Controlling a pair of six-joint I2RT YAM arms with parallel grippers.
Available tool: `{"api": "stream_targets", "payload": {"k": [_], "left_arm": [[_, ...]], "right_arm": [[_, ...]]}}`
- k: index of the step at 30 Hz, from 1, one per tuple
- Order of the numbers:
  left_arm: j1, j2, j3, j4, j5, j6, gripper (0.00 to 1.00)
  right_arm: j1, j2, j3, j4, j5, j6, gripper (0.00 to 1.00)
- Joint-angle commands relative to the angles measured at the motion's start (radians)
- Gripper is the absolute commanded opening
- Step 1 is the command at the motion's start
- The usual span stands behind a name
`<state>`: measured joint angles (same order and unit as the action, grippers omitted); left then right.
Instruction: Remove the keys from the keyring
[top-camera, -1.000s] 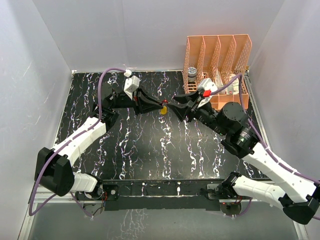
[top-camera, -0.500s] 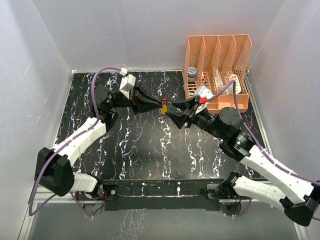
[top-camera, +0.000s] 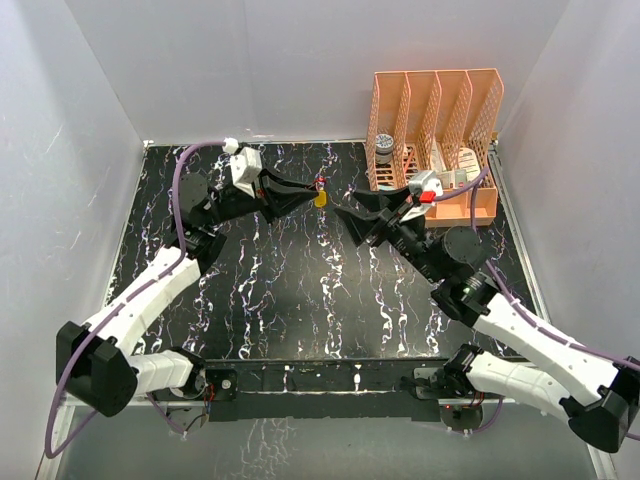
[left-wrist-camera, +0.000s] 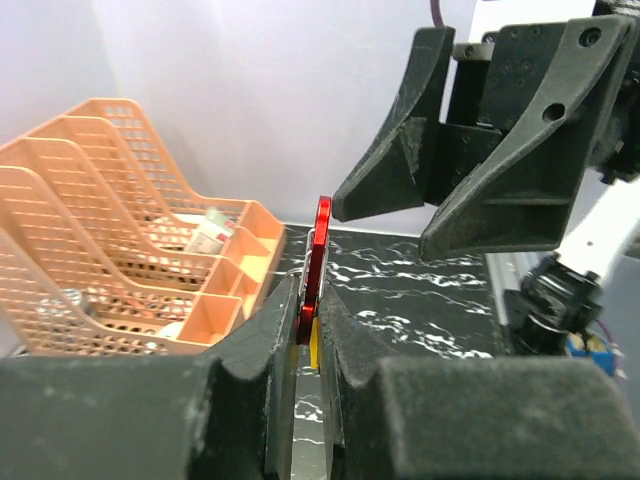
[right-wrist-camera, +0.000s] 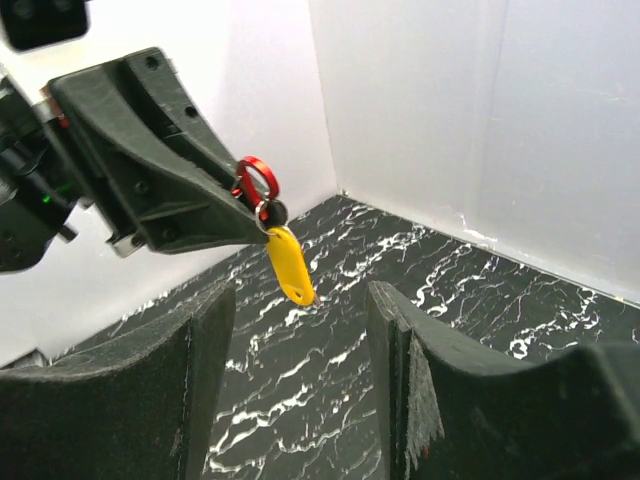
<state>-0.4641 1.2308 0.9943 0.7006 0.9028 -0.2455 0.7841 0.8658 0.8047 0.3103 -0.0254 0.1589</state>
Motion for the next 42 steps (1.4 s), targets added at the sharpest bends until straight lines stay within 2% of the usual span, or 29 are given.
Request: {"api": "stream_targets", "payload": {"k": [1, 4, 9, 18, 22, 26, 33, 39, 42], "left_arm": [[-0.020, -0.063, -0.025, -0.020, -0.180, 0.094, 0.00], [-0.045, -0.079, -0.044, -0.015, -0.291, 0.142, 0.00], [-0.073, -0.083, -0.049, -0.012, -0.393, 0.194, 0.00], [-0.087, -0.102, -0.099, 0.008, -0.464, 0.220, 0.00], [-0.090, -0.122, -0.098, -0.045, -0.488, 0.252, 0.00], [-0.091, -0.115, 0.000, -0.271, -0.501, 0.287, 0.00], [-0.092, -0.029, 0.357, -0.924, -0.560, 0.439, 0.00], [-0.093, 0.045, 0.579, -1.280, -0.549, 0.519, 0.00], [-0.093, 0.090, 0.650, -1.415, -0.601, 0.557, 0.00]], "right_arm": [[0.025, 0.045, -0.026, 0.217, 0.099, 0.051, 0.52], [0.080, 0.098, -0.029, 0.310, 0.163, 0.044, 0.52], [0.173, 0.212, 0.024, 0.421, 0.254, -0.030, 0.55], [0.247, 0.301, 0.080, 0.540, 0.385, -0.097, 0.57], [0.260, 0.299, 0.084, 0.557, 0.457, -0.146, 0.57], [0.261, 0.307, 0.117, 0.521, 0.504, -0.209, 0.58], [0.261, 0.293, 0.220, 0.254, 0.565, -0.280, 0.58], [0.262, 0.241, 0.231, 0.047, 0.563, -0.258, 0.58], [0.261, 0.213, 0.233, -0.032, 0.569, -0.245, 0.58]]}}
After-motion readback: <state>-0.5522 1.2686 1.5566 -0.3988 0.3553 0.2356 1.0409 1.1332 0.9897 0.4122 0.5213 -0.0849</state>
